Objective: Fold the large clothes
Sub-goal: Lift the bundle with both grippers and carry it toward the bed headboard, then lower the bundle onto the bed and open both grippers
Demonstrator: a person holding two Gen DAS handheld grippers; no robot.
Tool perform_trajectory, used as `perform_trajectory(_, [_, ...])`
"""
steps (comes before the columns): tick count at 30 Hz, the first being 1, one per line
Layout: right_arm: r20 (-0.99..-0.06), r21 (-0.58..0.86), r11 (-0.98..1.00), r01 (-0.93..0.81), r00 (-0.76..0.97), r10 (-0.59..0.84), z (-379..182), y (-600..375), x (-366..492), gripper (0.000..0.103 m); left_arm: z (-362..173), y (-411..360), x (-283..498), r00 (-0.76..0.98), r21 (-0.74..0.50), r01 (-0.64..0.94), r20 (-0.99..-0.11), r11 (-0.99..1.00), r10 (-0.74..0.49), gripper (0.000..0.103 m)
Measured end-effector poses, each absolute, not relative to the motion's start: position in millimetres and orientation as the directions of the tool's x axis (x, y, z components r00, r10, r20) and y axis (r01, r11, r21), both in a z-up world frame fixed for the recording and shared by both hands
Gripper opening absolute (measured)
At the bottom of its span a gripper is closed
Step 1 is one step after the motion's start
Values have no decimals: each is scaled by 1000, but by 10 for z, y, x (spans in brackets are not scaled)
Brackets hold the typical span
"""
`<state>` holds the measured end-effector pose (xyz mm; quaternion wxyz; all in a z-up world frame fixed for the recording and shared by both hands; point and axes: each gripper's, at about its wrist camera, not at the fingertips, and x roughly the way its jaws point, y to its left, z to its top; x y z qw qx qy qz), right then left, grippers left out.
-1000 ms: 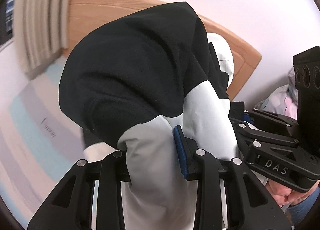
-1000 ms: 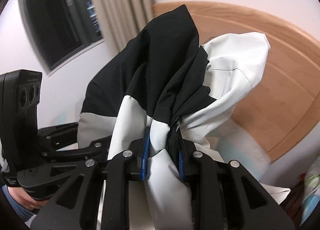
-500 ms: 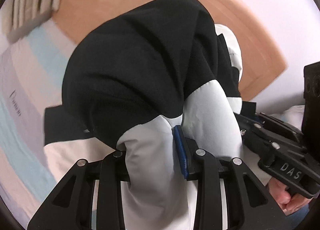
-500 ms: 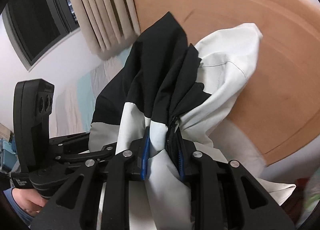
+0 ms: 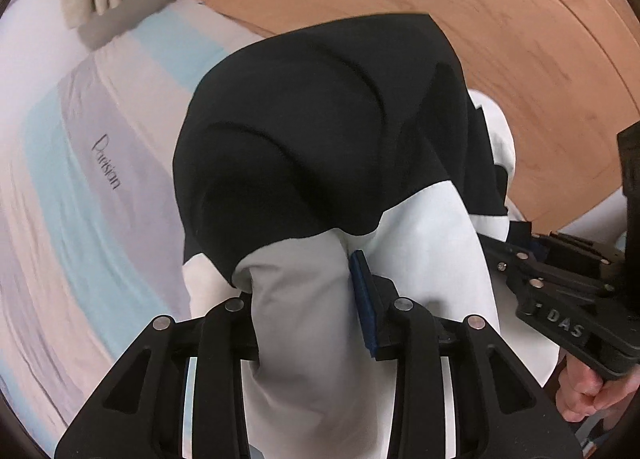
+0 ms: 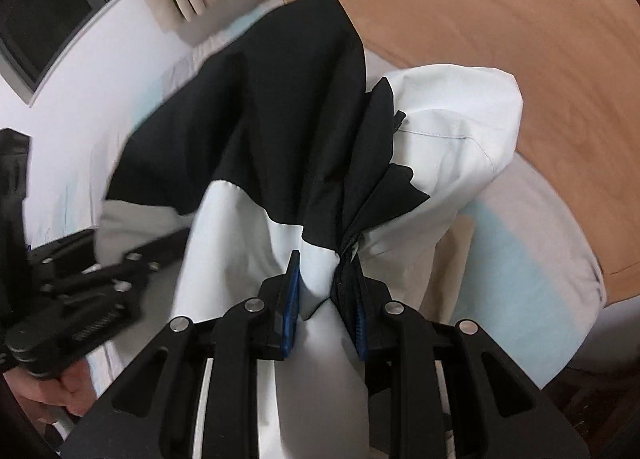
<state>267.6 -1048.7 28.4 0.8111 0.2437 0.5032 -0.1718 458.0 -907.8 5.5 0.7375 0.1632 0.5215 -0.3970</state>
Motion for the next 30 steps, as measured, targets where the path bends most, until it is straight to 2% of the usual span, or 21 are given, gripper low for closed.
perform_trajectory(5, [-912,212,815,539,409,-33,-13,-10484,2774,21,-117,-8898,4648,181,-133,736,-906,663,-383,43])
perform_trajectory(16, [-934,157,824,545,353,-55,-400,-10391,2862,23,-369,-8816,4567,169,-153,707,-912,690,-375,59])
perform_trajectory(20, [-929,158,808,568,362,-73,-316,-10392,2845,28,-296,-8795,4466,209,-119,710,-905,694,-370,62])
perform_trajectory(23, [-923,130,796,591,366,-121,-299,-10364,2964,38,-151,-8725,4419,266,-75,700,-895,710,-357,69])
perform_trajectory(25, [-916,112,789,604,371,-155,-229,-10326,2936,52,-52,-8661,4378,289,-66,695,-886,716,-362,76])
perform_trajectory(26, [-911,113,781,614,378,-166,-193,-10315,2902,56,14,-8608,4343,322,-40,692,-876,721,-358,84])
perform_trajectory(28, [-903,106,770,630,385,-190,-140,-10300,2861,69,108,-8515,4276,356,-18,696,-860,718,-367,87])
perform_trajectory(30, [-896,102,758,645,391,-212,-57,-10261,2830,76,152,-8449,4240,368,-8,692,-857,722,-361,97])
